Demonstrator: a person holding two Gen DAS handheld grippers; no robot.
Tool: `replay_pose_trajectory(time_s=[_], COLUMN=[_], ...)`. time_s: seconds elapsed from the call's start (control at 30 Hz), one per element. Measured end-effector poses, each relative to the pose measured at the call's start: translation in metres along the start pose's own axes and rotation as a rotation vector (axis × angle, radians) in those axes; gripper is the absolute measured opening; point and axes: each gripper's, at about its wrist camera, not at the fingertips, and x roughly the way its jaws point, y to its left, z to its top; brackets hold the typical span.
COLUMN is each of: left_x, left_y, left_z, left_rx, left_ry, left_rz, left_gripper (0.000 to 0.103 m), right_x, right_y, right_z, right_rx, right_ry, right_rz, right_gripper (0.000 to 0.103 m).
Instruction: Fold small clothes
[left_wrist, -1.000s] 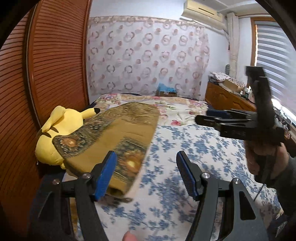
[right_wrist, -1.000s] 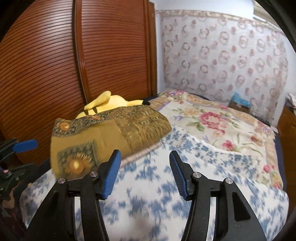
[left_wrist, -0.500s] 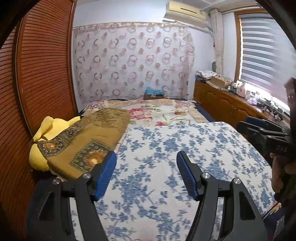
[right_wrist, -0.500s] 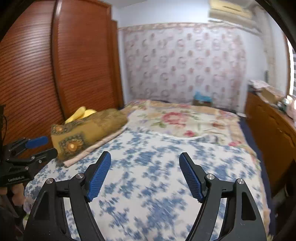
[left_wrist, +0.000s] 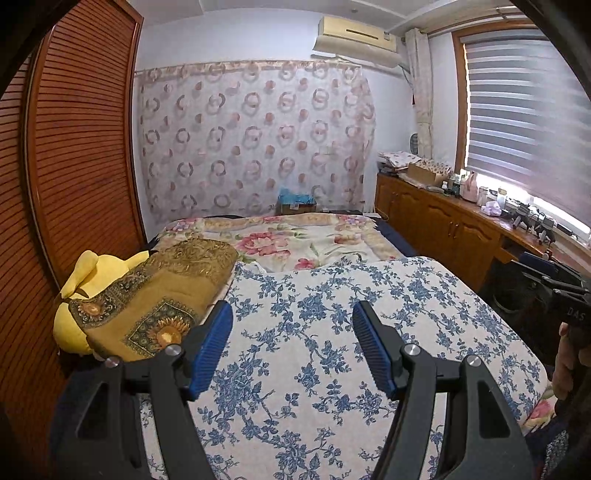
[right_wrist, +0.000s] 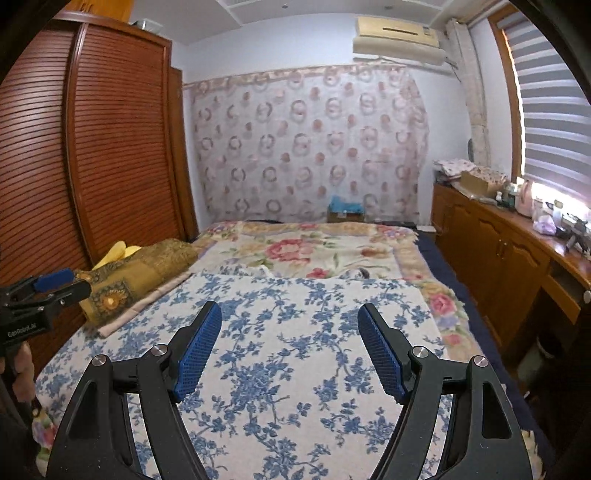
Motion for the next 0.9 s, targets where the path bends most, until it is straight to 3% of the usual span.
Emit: replay_pose_trajectory(time_s=[0.9], left_x=[-0.011], left_y=[-0.006], left_z=[0.008], left_rx=[-0.015], left_ry=[-0.013], left_rz=[0.001], left_gripper=[0.068], right_x=[-0.008], right_y=[-0.009], right_z=[-0.003], right_rx=[0.007], right_ry=[-0.010], right_rz=[-0.023], right_gripper=[0.078])
